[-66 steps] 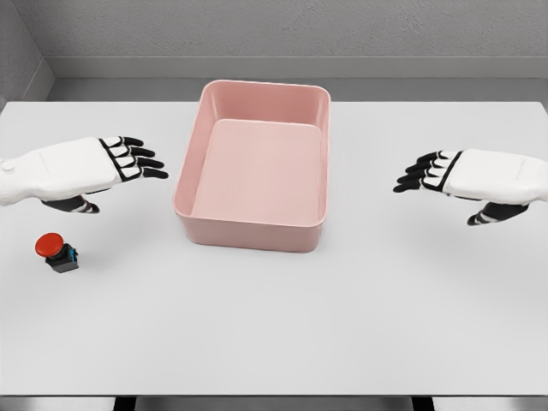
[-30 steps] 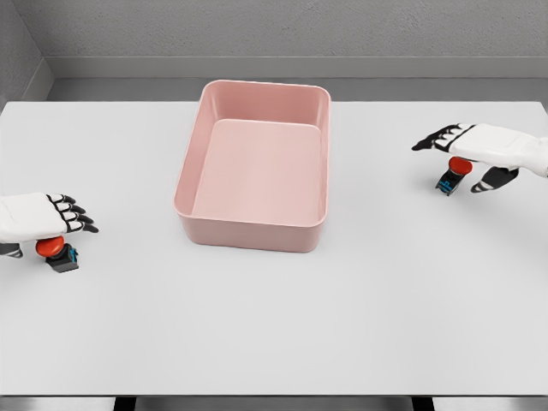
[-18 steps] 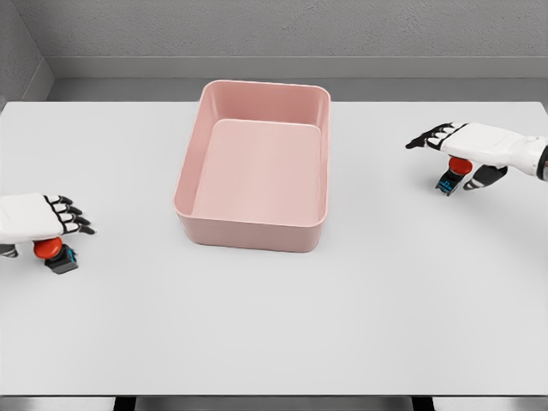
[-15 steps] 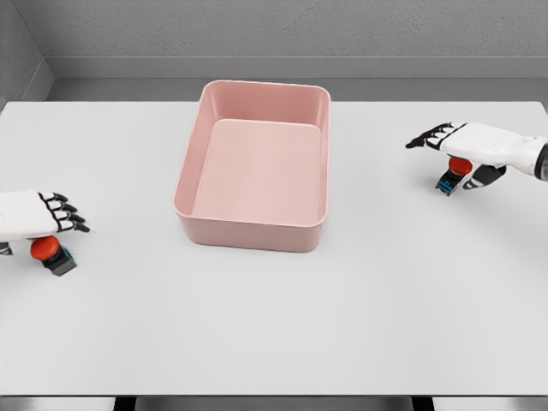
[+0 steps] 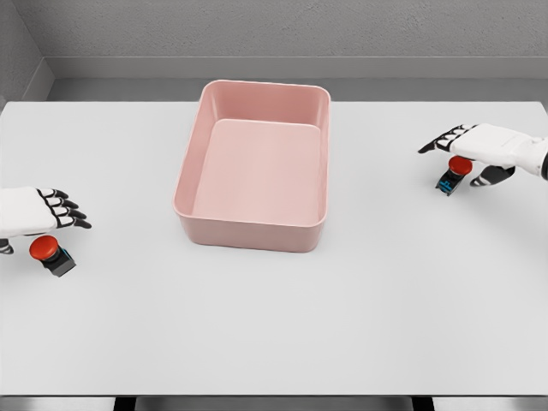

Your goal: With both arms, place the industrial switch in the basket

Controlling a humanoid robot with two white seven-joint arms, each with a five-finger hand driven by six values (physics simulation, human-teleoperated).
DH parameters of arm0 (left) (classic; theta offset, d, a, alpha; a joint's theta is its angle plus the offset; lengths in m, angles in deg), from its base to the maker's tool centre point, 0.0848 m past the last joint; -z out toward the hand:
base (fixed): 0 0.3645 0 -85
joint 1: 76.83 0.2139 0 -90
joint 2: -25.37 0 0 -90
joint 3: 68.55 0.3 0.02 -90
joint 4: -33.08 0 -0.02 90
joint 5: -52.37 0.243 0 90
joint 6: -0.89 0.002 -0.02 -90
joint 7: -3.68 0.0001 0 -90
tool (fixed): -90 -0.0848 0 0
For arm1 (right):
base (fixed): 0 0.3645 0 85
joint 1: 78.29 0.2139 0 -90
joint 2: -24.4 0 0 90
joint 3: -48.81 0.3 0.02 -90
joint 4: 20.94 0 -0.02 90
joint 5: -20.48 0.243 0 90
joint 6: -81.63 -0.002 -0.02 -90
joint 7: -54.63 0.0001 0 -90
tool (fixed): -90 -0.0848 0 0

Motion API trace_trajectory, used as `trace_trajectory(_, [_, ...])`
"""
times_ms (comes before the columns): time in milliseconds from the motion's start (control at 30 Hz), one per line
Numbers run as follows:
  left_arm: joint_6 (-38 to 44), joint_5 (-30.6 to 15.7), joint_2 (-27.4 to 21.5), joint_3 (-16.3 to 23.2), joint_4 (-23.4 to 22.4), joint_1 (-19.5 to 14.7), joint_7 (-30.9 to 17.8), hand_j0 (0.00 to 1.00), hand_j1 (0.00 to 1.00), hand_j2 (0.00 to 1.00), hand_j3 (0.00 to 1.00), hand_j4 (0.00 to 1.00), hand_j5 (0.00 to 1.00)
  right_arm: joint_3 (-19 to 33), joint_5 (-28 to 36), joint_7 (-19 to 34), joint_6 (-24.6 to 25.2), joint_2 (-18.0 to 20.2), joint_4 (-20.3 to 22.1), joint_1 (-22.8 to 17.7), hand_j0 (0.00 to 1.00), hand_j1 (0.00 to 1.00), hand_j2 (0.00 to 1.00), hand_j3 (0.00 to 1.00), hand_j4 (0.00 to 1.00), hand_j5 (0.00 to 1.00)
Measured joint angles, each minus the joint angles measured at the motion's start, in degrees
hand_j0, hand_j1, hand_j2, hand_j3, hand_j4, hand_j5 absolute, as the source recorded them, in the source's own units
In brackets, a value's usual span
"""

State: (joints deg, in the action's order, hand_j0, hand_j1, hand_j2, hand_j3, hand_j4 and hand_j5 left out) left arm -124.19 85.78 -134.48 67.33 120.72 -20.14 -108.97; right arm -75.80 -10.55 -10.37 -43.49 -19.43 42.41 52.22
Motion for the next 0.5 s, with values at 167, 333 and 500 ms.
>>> trace_trajectory(167, [0.0, -1.01, -1.07, 1.12, 2.82, 0.0, -0.04, 1.0, 1.0, 1.0, 1.0, 1.0, 1.0, 0.11, -0.1, -0.01, 0.0, -0.04, 0.14, -0.09, 0.84, 0.84, 0.84, 0.84, 0.84, 0.84])
trace_trajectory(333, [0.0, -2.43, -2.93, 2.02, 4.45, 0.0, -0.04, 1.0, 1.0, 1.0, 1.0, 1.0, 1.0, -0.06, -0.18, -0.02, 0.0, 0.01, 0.27, -0.18, 0.84, 0.84, 0.84, 0.84, 0.84, 0.84])
trace_trajectory(500, [0.0, -3.58, -4.02, 2.19, 4.89, -0.26, -0.04, 1.0, 1.0, 1.0, 1.0, 1.0, 1.0, -0.24, -0.28, 0.05, 0.0, 0.11, 0.57, -0.62, 0.84, 0.84, 0.84, 0.84, 0.84, 0.84])
